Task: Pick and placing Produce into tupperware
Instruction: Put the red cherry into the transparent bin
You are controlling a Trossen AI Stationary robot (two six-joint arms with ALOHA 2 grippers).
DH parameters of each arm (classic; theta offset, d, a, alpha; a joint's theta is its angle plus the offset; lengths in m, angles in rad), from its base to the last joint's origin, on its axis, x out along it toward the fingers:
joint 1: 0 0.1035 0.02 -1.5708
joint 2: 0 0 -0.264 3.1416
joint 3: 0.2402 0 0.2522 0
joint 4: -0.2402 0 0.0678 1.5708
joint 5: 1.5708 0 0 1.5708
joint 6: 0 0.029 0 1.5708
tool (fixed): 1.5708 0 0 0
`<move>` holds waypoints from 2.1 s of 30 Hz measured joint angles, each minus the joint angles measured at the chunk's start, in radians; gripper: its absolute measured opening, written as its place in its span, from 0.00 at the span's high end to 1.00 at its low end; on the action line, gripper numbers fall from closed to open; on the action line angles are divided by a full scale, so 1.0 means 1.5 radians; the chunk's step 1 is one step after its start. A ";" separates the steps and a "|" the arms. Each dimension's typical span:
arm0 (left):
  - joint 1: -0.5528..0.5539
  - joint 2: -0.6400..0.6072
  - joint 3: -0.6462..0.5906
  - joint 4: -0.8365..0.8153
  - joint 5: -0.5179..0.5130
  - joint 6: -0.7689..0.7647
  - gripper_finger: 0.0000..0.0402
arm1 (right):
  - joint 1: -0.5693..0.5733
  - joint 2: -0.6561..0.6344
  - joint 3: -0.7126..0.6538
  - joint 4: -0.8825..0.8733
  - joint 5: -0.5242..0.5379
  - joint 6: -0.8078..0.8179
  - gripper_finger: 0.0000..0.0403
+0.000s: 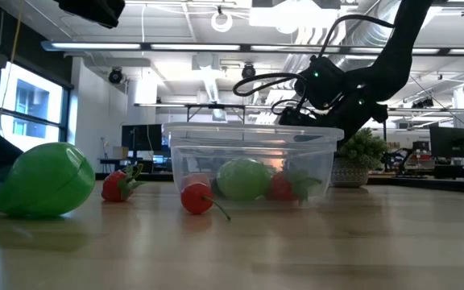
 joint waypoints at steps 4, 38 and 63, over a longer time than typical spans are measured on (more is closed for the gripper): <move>0.000 0.000 0.000 0.000 0.000 0.000 1.00 | 0.000 -0.015 0.000 0.010 0.005 0.002 0.73; 0.000 0.000 0.000 0.000 0.000 0.000 1.00 | 0.195 -0.192 0.288 -0.400 0.013 0.002 0.73; 0.000 0.000 0.000 0.000 0.000 0.000 1.00 | 0.235 0.044 0.303 -0.359 -0.058 0.079 0.65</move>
